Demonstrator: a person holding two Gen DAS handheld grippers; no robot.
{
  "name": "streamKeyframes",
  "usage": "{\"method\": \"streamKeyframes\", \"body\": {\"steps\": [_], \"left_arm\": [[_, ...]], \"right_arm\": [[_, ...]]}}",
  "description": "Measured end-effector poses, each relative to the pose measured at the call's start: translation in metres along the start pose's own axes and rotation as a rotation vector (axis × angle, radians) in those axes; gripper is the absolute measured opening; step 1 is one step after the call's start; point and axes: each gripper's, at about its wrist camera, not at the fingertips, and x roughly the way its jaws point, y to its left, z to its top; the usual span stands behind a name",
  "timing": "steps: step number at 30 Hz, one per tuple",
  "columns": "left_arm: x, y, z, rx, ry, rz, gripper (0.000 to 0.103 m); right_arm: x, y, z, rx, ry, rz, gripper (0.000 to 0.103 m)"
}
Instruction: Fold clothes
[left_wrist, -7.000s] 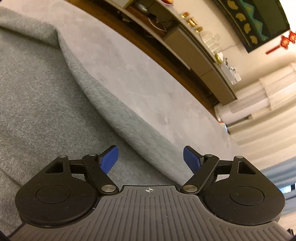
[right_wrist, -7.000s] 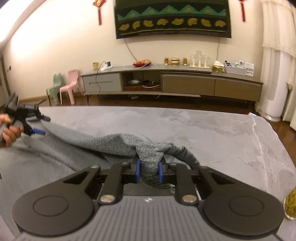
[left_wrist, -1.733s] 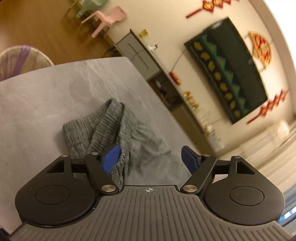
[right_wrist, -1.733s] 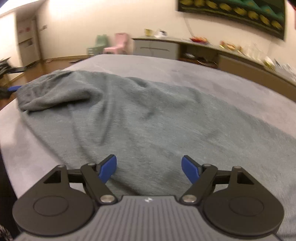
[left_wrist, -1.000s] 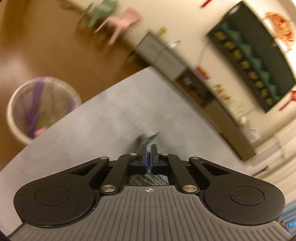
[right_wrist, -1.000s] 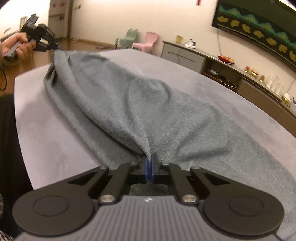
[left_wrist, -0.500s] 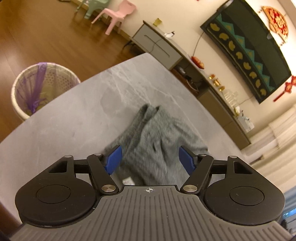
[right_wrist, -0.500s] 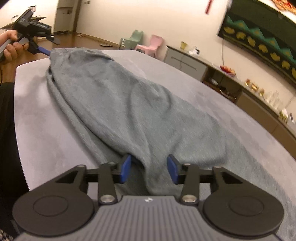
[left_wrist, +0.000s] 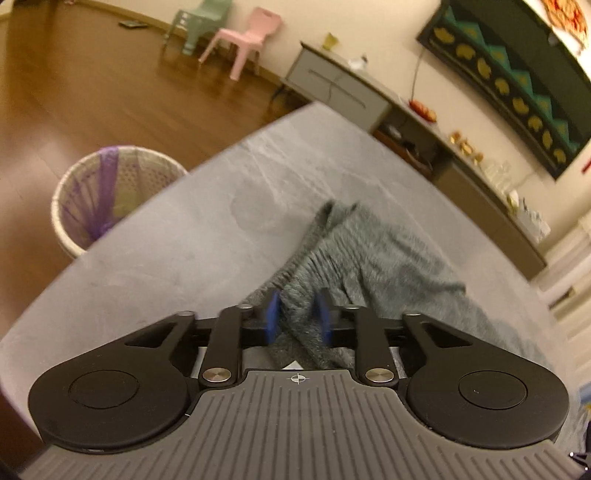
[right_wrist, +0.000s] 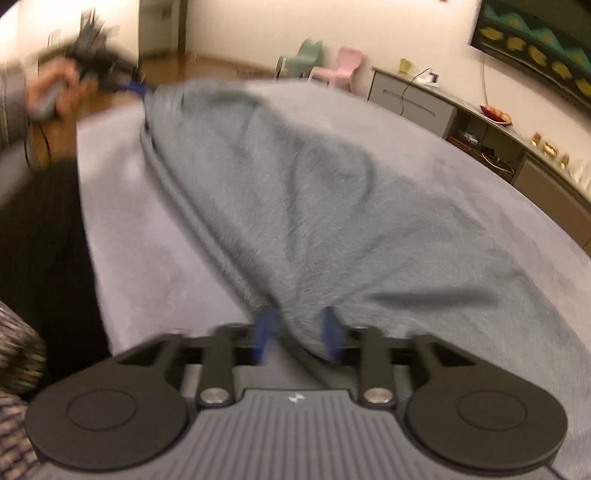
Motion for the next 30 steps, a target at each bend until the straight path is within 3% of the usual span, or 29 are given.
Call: {"method": "streamKeyframes", "body": {"steps": [3,5,8,9,11,13,15,16,17,20,24,26,28,30], "left_arm": [[-0.037,-0.015,0.006,0.092,-0.123,0.065,0.014],[-0.044,-0.036,0.009,0.168,-0.144,0.032,0.014],[-0.024,-0.074,0.005,0.293,-0.058,-0.091,0.015],[-0.009,-0.087,-0.001,0.34,-0.007,-0.122,0.017],[0.023,-0.105,-0.017,0.407,0.092,-0.149,0.018],[0.049,-0.11,-0.03,0.462,0.14,-0.081,0.015],[0.067,-0.096,-0.033,0.428,0.178,0.029,0.008],[0.07,-0.084,-0.033,0.394,0.18,0.056,0.0],[0.067,-0.076,-0.032,0.379,0.174,0.071,0.0],[0.055,-0.061,-0.031,0.36,0.167,0.101,0.0],[0.039,-0.065,-0.029,0.397,0.181,0.078,0.0],[0.027,-0.075,-0.019,0.43,0.155,0.015,0.022],[0.018,-0.081,0.005,0.426,0.094,-0.013,0.028],[0.028,-0.082,0.033,0.418,0.068,0.016,0.033]], "right_arm": [[-0.041,-0.056,-0.014,0.162,-0.028,-0.108,0.049],[-0.055,-0.106,-0.033,0.292,0.004,-0.268,0.05],[-0.06,-0.189,-0.081,0.565,0.128,-0.558,0.049],[-0.06,-0.206,-0.095,0.613,0.158,-0.606,0.048],[-0.06,-0.229,-0.115,0.713,0.188,-0.606,0.048],[-0.062,-0.242,-0.125,0.785,0.211,-0.547,0.045],[-0.063,-0.249,-0.13,0.745,0.265,-0.554,0.047],[-0.063,-0.253,-0.132,0.723,0.293,-0.558,0.049],[-0.064,-0.256,-0.134,0.702,0.321,-0.562,0.05],[-0.072,-0.27,-0.143,0.689,0.357,-0.56,0.032],[-0.069,-0.265,-0.141,0.652,0.414,-0.55,0.032],[-0.068,-0.26,-0.134,0.625,0.44,-0.573,0.033],[-0.071,-0.252,-0.128,0.601,0.432,-0.617,0.042],[-0.074,-0.241,-0.11,0.574,0.363,-0.711,0.049]]}}
